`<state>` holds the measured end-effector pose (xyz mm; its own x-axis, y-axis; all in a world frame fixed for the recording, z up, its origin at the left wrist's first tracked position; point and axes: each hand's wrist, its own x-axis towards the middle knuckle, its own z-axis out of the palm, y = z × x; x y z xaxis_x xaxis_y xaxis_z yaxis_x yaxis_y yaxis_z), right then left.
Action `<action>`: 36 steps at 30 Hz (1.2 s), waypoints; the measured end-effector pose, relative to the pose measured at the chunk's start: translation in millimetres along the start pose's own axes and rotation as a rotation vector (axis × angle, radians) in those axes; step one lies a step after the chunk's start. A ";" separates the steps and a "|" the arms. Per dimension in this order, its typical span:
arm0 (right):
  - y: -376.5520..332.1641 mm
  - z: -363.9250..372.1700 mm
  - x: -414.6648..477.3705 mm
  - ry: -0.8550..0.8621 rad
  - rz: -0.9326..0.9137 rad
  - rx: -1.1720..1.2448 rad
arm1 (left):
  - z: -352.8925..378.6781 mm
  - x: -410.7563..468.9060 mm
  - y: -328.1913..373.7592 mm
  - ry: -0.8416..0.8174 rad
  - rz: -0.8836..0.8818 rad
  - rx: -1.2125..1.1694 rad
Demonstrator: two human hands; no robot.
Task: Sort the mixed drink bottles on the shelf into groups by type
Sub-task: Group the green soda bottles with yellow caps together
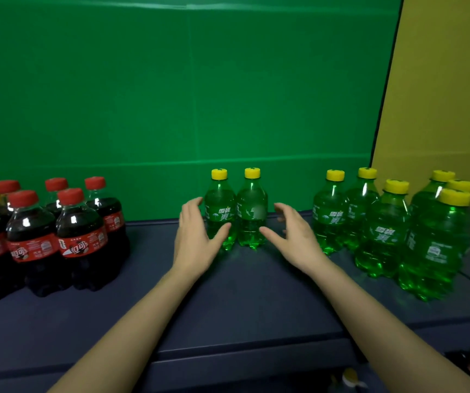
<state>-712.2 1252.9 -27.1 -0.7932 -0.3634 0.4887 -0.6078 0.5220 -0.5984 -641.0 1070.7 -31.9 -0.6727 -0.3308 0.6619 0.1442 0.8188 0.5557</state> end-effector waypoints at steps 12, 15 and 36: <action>5.6 -128.7 -112.8 0.481 -0.108 -0.100 | 51.3 -52.3 134.0 -0.276 0.536 -0.195; 25.3 -146.6 -134.4 0.626 -0.037 -0.064 | 72.1 -54.0 159.7 -0.317 0.410 -0.294; 93.3 -180.8 -127.3 0.086 0.365 0.410 | 132.4 -26.9 183.9 -0.573 -0.063 -0.417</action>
<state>-661.2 1487.4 -30.3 -0.9596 -0.1421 0.2428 -0.2724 0.2534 -0.9282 -692.4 1292.3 -14.1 -0.9482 0.0209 0.3170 0.2810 0.5205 0.8063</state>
